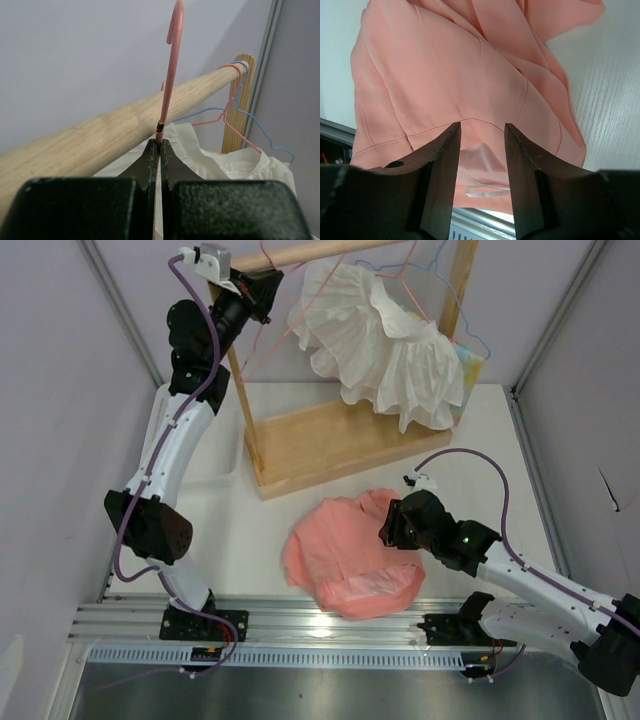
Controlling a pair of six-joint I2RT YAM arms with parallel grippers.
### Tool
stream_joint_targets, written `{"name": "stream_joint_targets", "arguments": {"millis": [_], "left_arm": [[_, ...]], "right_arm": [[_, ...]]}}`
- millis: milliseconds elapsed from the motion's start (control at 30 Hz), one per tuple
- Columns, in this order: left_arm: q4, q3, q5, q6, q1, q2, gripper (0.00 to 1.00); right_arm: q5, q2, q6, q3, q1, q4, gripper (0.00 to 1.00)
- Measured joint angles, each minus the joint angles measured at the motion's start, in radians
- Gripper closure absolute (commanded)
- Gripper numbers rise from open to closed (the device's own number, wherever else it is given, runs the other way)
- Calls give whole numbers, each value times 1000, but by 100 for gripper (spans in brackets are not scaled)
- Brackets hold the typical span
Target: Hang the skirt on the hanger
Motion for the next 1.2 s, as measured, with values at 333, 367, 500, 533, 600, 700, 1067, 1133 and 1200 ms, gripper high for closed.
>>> {"name": "stream_joint_targets", "arguments": {"millis": [333, 367, 500, 533, 600, 700, 1067, 1133, 1200], "left_arm": [[-225, -192, 70, 47, 6, -243, 100], [-234, -242, 90, 54, 7, -286, 100], [-227, -350, 165, 68, 8, -372, 100], [-227, -366, 179, 69, 8, -384, 100], [-232, -402, 194, 73, 8, -409, 100], [-286, -443, 193, 82, 8, -452, 100], [-506, -805, 165, 90, -59, -878, 100], [-550, -852, 163, 89, -93, -933, 100], [-588, -890, 154, 87, -133, -978, 100]], "right_arm": [[-23, 2, -22, 0, -21, 12, 54], [-24, 3, -24, 0, -22, 13, 54], [-32, 14, -36, 0, -24, 18, 54], [-34, 15, -38, 0, -25, 19, 54], [-35, 16, -39, 0, -25, 18, 54], [-42, 16, -40, 0, -27, 18, 56], [3, -35, 47, -15, 189, -46, 59], [16, -70, 71, -36, 225, -58, 58], [26, -101, 91, -58, 249, -78, 59]]}}
